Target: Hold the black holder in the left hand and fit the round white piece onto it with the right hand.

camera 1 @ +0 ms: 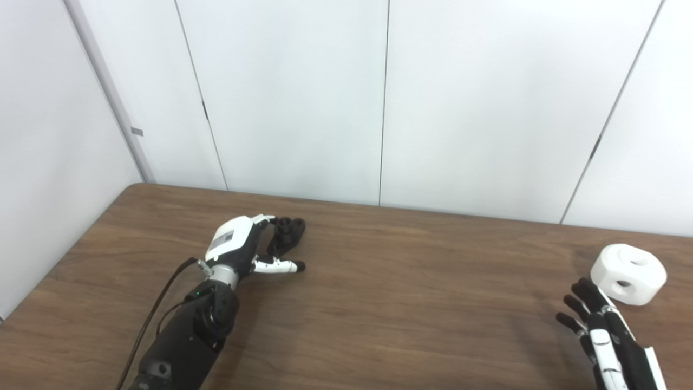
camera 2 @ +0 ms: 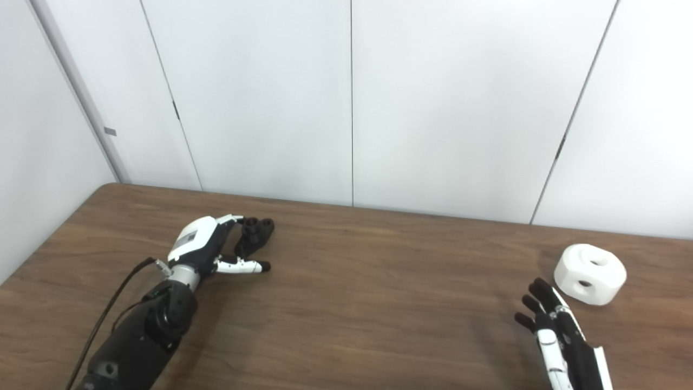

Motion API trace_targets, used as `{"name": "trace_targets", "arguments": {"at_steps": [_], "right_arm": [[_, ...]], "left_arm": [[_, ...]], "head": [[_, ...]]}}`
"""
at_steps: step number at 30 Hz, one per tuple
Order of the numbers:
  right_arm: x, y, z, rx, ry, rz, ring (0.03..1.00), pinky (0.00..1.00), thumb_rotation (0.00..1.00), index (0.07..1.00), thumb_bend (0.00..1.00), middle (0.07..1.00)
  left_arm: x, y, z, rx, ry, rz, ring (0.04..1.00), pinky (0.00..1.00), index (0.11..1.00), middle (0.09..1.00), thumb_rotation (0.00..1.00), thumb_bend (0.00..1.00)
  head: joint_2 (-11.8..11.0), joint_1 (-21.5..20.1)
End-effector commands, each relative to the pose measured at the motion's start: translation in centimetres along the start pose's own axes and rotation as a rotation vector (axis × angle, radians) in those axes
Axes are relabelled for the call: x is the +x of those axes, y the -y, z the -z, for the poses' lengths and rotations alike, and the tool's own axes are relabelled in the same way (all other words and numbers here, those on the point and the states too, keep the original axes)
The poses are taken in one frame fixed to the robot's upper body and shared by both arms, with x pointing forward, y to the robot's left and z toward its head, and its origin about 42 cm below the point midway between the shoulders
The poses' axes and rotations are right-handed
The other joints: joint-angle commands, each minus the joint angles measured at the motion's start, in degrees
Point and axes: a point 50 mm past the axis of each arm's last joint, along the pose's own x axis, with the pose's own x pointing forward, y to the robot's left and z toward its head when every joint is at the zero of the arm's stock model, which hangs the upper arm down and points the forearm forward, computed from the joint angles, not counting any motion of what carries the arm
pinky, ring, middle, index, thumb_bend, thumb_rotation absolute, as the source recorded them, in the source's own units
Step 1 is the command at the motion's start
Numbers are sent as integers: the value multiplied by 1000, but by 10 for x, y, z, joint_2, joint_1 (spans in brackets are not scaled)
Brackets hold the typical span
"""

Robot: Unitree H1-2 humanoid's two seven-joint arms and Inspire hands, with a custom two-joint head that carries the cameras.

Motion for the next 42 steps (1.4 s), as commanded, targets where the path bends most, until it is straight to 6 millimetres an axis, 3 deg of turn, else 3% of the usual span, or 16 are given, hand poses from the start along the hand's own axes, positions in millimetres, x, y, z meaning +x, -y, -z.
{"name": "trace_targets", "arguments": {"at_steps": [1, 9, 15, 27, 42], "right_arm": [[7, 0, -15, 12, 69, -1, 873, 783, 730, 864, 236, 891], [6, 1, -20, 28, 72, 2, 878, 792, 724, 861, 246, 893], [4, -1, -23, 31, 78, -4, 880, 796, 715, 865, 243, 895], [3, -4, -33, 22, 89, -1, 866, 788, 706, 857, 251, 884], [3, -9, -40, 21, 101, 8, 869, 775, 703, 857, 240, 888]], "left_arm": [[1, -2, -3, 7, 31, -24, 895, 879, 777, 858, 376, 1000], [2, -5, -7, 7, 101, -94, 791, 810, 628, 720, 425, 1000], [3, -8, -10, -32, 136, -137, 715, 739, 537, 636, 383, 1000], [4, -7, -11, -80, 174, -161, 638, 649, 518, 567, 222, 950], [0, -4, -9, -119, 197, -132, 623, 618, 536, 565, 196, 939]], "head": [[3, 2], [8, 4], [14, 3], [20, -2], [21, -11]]}}
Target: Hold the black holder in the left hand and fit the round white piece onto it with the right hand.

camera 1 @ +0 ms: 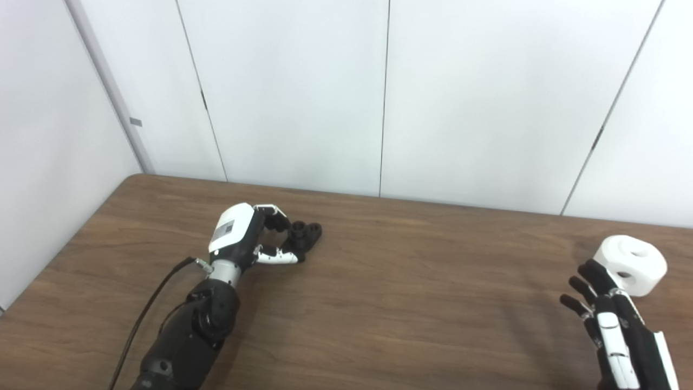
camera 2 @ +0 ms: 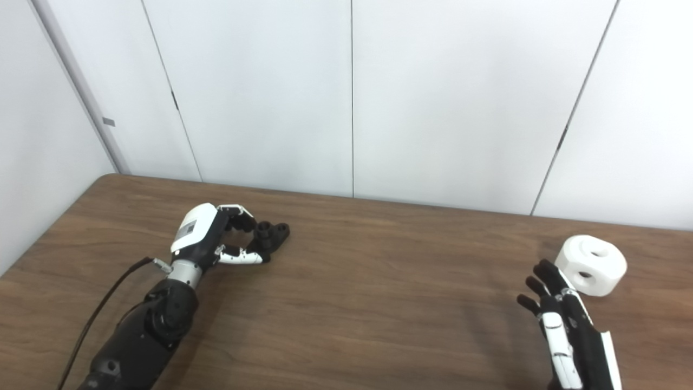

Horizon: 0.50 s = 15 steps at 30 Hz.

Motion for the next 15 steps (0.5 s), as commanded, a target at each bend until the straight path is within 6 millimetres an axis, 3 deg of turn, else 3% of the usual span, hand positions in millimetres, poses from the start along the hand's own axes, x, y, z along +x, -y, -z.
{"name": "trace_targets", "arguments": {"at_steps": [1, 9, 15], "right_arm": [[5, -3, -16, -6, 82, -6, 869, 775, 706, 856, 240, 888], [5, -3, -16, 7, 89, -3, 869, 774, 677, 853, 250, 887], [5, -2, -17, -6, 85, -1, 866, 767, 687, 850, 253, 884]], "left_arm": [[8, -8, -11, -21, 51, -18, 621, 613, 536, 563, 194, 938], [10, -6, -15, -14, 52, -11, 648, 630, 543, 582, 156, 921], [14, -12, -15, 111, -5, 28, 818, 740, 701, 780, 300, 989]], "head": [[0, 1], [2, -1], [4, -1]]}}
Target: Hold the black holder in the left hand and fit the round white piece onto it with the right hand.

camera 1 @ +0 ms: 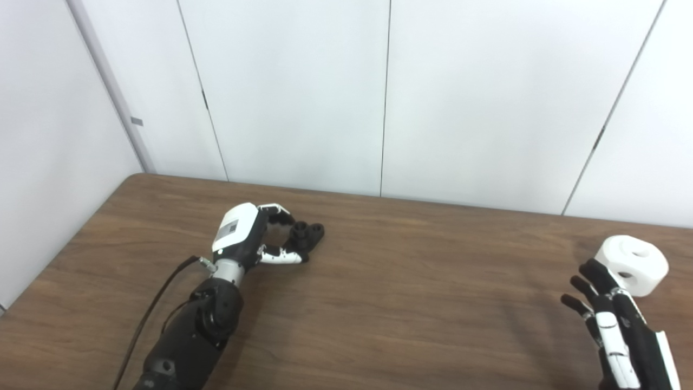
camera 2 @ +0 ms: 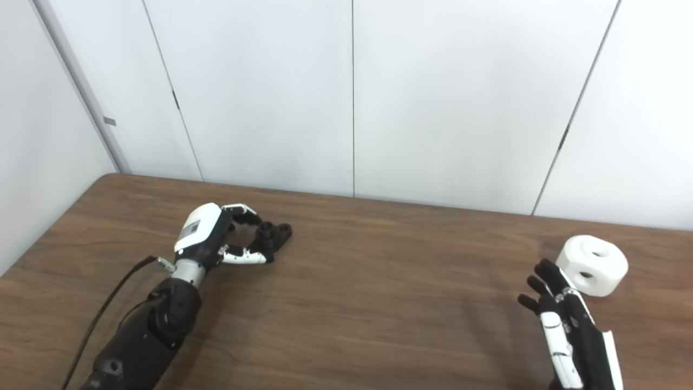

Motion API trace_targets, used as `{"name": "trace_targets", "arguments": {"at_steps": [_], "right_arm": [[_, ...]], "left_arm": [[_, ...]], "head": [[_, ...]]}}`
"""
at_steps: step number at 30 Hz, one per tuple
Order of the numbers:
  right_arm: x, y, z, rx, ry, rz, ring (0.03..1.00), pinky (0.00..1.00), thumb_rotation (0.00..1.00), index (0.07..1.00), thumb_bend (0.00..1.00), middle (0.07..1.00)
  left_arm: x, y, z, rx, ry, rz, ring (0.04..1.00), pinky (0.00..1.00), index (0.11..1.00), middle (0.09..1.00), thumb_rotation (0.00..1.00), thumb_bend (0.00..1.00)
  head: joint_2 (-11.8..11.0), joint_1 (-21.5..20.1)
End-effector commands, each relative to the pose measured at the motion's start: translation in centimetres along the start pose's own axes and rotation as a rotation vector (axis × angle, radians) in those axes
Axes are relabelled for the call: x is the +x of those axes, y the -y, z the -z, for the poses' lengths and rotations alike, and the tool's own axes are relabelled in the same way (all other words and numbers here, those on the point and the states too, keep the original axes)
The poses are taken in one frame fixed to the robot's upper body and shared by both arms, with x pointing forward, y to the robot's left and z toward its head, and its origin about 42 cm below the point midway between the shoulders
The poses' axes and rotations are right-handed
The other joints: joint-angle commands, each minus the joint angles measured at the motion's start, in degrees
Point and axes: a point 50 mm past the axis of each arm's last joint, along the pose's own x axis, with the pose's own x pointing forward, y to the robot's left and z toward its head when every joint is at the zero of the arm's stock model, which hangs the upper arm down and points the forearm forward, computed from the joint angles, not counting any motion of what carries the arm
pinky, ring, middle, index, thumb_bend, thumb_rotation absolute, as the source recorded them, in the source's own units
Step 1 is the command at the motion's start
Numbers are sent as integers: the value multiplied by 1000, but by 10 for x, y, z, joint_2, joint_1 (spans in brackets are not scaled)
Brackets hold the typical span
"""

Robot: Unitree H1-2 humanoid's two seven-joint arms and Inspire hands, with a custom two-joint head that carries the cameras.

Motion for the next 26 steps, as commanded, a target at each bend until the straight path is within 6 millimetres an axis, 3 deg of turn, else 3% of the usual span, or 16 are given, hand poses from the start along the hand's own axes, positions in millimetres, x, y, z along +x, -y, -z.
{"name": "trace_targets", "arguments": {"at_steps": [1, 6, 10, 20, 26], "right_arm": [[5, -2, -16, 4, 80, -8, 870, 775, 689, 853, 253, 886], [4, -2, -17, -1, 83, -10, 874, 779, 696, 861, 253, 891], [4, -1, -16, 1, 84, -10, 874, 782, 691, 860, 252, 889], [5, 0, -17, 21, 84, 1, 873, 794, 693, 855, 246, 888], [6, -3, -18, 19, 94, 1, 868, 786, 657, 859, 242, 886]], "left_arm": [[12, -16, -6, 68, 8, 3, 841, 784, 726, 805, 330, 991], [14, -17, -5, 257, -9, 89, 921, 897, 794, 876, 441, 1000], [13, -14, -6, 326, -9, 111, 953, 962, 810, 898, 451, 1000], [14, -15, -9, 366, 54, 71, 920, 965, 726, 847, 406, 1000], [16, -20, -6, 393, 76, 48, 898, 946, 673, 805, 389, 1000]], "head": [[1, 1], [1, 0], [3, 1], [10, -2], [4, -8]]}}
